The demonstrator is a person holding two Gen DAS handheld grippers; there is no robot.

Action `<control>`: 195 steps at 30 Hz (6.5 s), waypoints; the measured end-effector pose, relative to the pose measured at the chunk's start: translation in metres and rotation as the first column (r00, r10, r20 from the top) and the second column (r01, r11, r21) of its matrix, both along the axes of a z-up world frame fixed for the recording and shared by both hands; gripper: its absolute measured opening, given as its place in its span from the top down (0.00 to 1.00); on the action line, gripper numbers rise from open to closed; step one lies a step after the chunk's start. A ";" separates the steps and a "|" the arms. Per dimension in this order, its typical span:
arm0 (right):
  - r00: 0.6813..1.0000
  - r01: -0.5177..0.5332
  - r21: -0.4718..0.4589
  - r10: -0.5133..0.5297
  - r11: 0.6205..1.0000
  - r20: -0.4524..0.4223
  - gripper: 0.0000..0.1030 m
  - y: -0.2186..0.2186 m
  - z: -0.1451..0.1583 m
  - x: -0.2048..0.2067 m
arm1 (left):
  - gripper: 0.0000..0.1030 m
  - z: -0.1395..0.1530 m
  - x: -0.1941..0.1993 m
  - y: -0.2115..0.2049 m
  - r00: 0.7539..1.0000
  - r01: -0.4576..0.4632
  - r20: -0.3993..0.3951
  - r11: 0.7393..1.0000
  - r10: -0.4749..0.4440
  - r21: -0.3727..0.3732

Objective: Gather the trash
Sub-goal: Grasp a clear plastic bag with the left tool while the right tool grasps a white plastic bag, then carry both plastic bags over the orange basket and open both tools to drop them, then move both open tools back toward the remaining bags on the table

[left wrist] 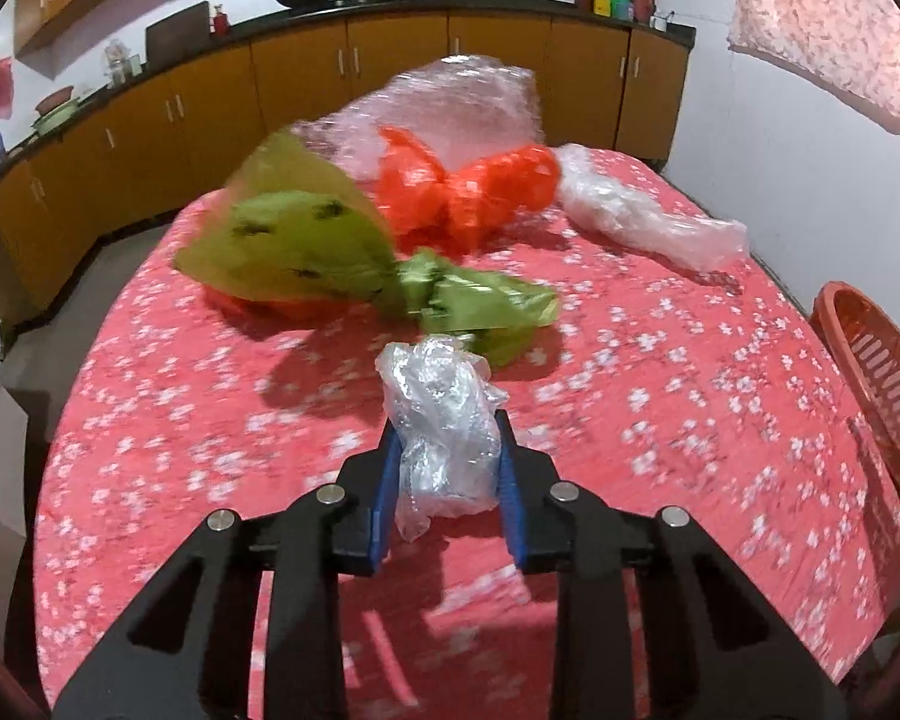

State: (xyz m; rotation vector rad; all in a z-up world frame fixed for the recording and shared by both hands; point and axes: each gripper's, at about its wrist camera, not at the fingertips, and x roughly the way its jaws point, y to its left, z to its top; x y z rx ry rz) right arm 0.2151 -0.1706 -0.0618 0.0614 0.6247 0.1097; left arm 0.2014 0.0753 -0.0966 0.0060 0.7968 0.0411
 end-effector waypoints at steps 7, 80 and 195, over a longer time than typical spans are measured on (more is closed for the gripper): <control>0.998 -0.058 -0.008 0.058 0.998 -0.007 0.60 0.036 0.000 0.010 | 0.71 0.007 -0.022 0.040 0.999 -0.044 0.020 0.999 0.044 0.009; 0.985 -0.105 0.033 0.109 0.994 -0.131 0.95 0.061 0.008 0.000 | 0.71 0.064 -0.036 0.043 0.985 -0.042 0.164 0.998 0.047 -0.037; 0.914 0.402 0.168 -0.383 0.900 -0.135 0.66 -0.210 -0.033 -0.053 | 0.35 0.040 0.022 -0.266 0.847 0.519 0.173 0.853 -0.502 -0.064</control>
